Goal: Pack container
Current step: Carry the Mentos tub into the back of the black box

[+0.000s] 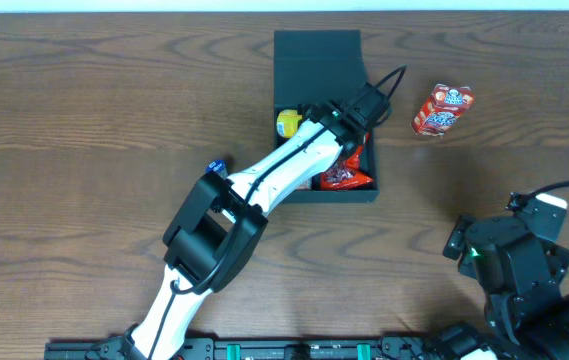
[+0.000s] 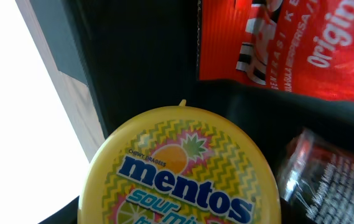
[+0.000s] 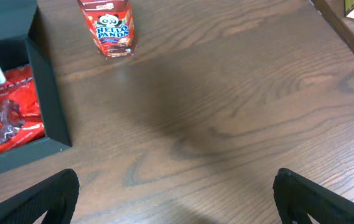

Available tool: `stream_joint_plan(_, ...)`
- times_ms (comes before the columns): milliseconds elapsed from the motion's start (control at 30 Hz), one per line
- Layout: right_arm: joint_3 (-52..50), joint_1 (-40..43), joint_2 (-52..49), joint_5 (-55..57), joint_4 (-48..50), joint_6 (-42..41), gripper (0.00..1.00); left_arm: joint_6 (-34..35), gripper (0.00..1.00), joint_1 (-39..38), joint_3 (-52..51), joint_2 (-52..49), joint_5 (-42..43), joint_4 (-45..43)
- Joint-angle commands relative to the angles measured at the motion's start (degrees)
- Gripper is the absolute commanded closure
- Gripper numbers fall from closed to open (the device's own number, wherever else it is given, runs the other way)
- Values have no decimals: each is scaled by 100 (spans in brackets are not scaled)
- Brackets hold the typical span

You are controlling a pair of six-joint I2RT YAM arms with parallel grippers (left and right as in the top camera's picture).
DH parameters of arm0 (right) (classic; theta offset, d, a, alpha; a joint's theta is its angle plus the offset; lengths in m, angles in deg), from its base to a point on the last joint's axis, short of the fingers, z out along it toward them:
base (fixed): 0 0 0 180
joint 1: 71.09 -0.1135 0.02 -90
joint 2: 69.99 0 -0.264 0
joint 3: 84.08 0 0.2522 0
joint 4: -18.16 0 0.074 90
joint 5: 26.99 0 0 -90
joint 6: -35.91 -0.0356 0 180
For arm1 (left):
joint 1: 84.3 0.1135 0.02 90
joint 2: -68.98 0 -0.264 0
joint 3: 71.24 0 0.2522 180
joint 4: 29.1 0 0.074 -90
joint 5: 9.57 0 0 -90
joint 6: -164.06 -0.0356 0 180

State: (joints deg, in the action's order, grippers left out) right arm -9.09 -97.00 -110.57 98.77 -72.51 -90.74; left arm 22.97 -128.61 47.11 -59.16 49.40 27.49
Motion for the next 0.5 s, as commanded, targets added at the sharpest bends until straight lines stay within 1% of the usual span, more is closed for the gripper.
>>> stream_joint_plan(0, -7, 87, 26, 59, 0, -109, 1, -144, 94, 9, 116, -149, -393, -26)
stream_joint_plan(33, -7, 87, 26, 37, 0, -109, 1, -140, 93, 2, 116, -153, -393, -48)
stream_joint_plan(67, -7, 87, 26, 37, 0, -107, 1, -105, 83, 2, 116, -153, -393, -85)
stream_joint_plan(200, -7, 87, 26, 17, -2, -107, 1, -33, 68, 2, 116, -153, -586, -249)
stream_joint_plan(233, -7, 87, 26, 15, 0, -107, 1, -24, 67, 2, 116, -153, -605, -262)
stream_joint_plan(300, -7, 87, 26, 17, 0, -107, 1, -9, 60, 2, 116, -153, -601, -262)
stream_joint_plan(333, -7, 87, 26, 15, 0, -107, 1, -4, 55, 2, 116, -153, -603, -260)
stream_joint_plan(400, -7, 87, 26, -2, -2, -107, 1, 9, 36, 2, 116, -153, -603, -262)
stream_joint_plan(433, -7, 87, 26, -2, -2, -107, 1, 9, 31, 2, 116, -153, -603, -260)
stream_joint_plan(467, -7, 87, 26, -2, -2, -107, 1, 11, 29, 2, 116, -153, -603, -256)
